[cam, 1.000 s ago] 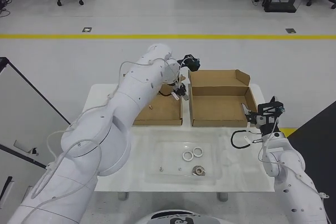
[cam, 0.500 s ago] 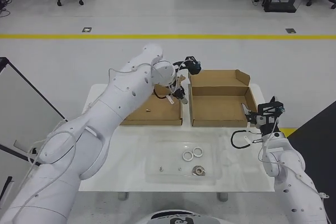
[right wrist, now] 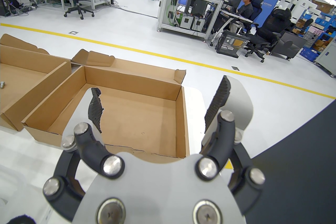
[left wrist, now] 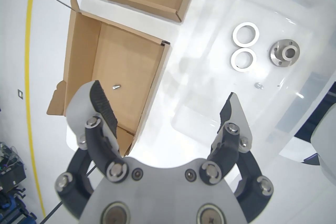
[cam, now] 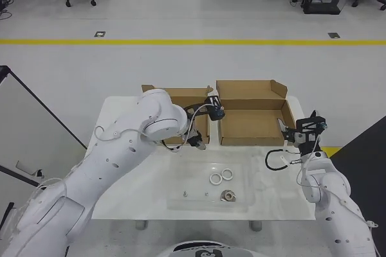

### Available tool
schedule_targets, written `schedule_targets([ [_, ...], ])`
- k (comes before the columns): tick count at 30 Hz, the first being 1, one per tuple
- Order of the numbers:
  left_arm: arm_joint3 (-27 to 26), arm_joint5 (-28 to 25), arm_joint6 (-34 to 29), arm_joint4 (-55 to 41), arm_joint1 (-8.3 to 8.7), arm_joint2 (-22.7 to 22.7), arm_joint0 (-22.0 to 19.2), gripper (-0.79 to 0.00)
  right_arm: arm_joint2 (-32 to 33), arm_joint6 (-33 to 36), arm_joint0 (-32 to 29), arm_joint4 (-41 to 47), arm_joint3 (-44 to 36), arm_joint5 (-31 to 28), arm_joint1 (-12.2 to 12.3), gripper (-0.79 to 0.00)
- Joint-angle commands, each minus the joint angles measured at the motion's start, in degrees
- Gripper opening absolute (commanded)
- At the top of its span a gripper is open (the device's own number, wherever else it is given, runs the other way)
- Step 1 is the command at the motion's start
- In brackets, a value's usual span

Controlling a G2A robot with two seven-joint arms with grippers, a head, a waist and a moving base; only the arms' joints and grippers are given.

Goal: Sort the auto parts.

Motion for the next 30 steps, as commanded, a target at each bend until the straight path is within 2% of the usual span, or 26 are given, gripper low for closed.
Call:
schedule_targets([
  [1,-2.1,-0.2,0.2,-2.8,1.73,1.5,-0.4,0.000,0.0,0.0,0.0,0.0,0.0,0.0,0.0,0.000],
  [7,-5.8,0.6,-0.6,-9.8,6.18,6.8,-3.9,0.000,0.0,0.0,0.0,0.0,0.0,0.0,0.0,0.000],
  [19,-5.7,0.9,-0.4,-9.6,6.22,6.8,-3.6,0.000,0.0,0.0,0.0,0.0,0.0,0.0,0.0,0.000],
  [21,-7.6,0.5,-0.5,-10.6,6.34,7.3,-3.0,0.000,0.0,0.0,0.0,0.0,0.0,0.0,0.0,0.000],
  [25,-10.5,3.4,-3.4,-12.6,7.06,12.6,-5.3,0.000,0.0,0.0,0.0,0.0,0.0,0.0,0.0,0.000],
  [30,-14.3,5.7,-5.7,-19.9,8.16,20.6,-11.4,0.000,0.0,0.0,0.0,0.0,0.0,0.0,0.0,0.000],
])
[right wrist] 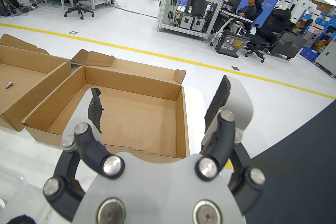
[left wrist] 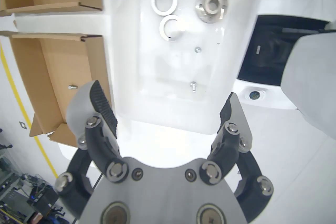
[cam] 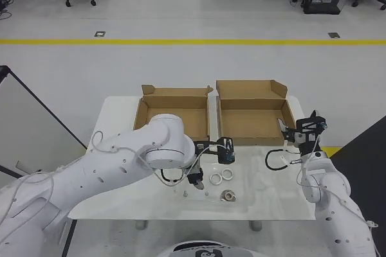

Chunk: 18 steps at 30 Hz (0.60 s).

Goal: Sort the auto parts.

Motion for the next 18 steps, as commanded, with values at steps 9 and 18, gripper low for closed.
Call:
schedule_targets([
  [9,0.2,1.4,-1.3,-6.6,0.84,9.6,-7.5,0.000,0.0,0.0,0.0,0.0,0.0,0.0,0.0,0.000],
  [18,2.7,0.1,0.0,-4.3,-0.13,12.7,-6.7,-0.049,0.0,0.0,0.0,0.0,0.0,0.0,0.0,0.000],
])
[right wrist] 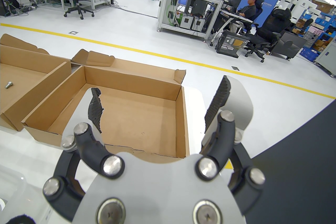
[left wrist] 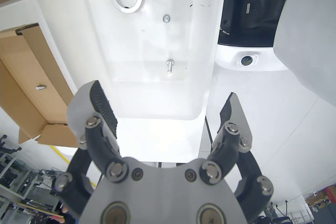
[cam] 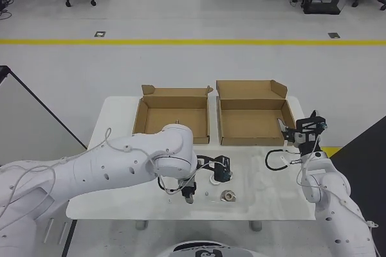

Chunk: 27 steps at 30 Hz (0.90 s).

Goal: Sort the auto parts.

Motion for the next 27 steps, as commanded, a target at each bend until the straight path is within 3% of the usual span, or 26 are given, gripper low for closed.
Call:
schedule_targets([
  [1,0.5,-0.3,0.3,0.2,-0.33,0.0,0.7,-0.083,0.0,0.0,0.0,0.0,0.0,0.0,0.0,0.000],
  [5,1.0,-0.2,0.2,1.0,-0.94,0.0,1.8,-0.237,0.0,0.0,0.0,0.0,0.0,0.0,0.0,0.000],
  [12,2.8,0.1,-0.1,1.8,-1.86,0.0,3.4,-0.345,0.0,0.0,0.0,0.0,0.0,0.0,0.0,0.000],
  [22,5.3,1.0,-1.0,3.9,-2.90,0.0,5.7,-0.391,0.0,0.0,0.0,0.0,0.0,0.0,0.0,0.000],
  [27,6.1,1.6,-1.6,4.3,-3.21,0.0,6.9,-0.369,0.0,0.0,0.0,0.0,0.0,0.0,0.0,0.000],
])
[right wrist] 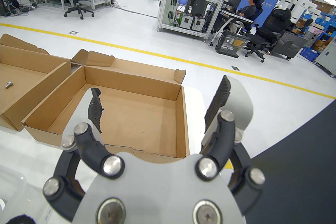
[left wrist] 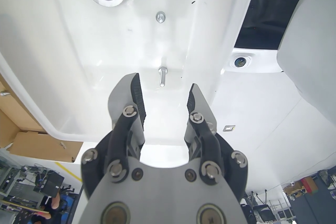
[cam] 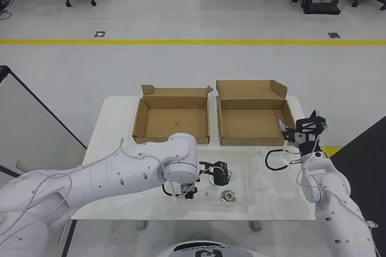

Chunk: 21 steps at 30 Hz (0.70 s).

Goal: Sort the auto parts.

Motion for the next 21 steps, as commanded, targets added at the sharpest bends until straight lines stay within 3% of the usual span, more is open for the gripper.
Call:
schedule_targets([
  [1,0.5,-0.1,0.1,0.0,-0.10,0.0,0.5,-0.376,0.0,0.0,0.0,0.0,0.0,0.0,0.0,0.000],
  [9,2.6,-0.6,0.6,0.9,-0.48,0.0,1.9,-0.369,0.0,0.0,0.0,0.0,0.0,0.0,0.0,0.000],
  [21,5.5,0.5,-0.5,2.9,-1.11,0.0,3.2,-0.286,0.0,0.0,0.0,0.0,0.0,0.0,0.0,0.000],
])
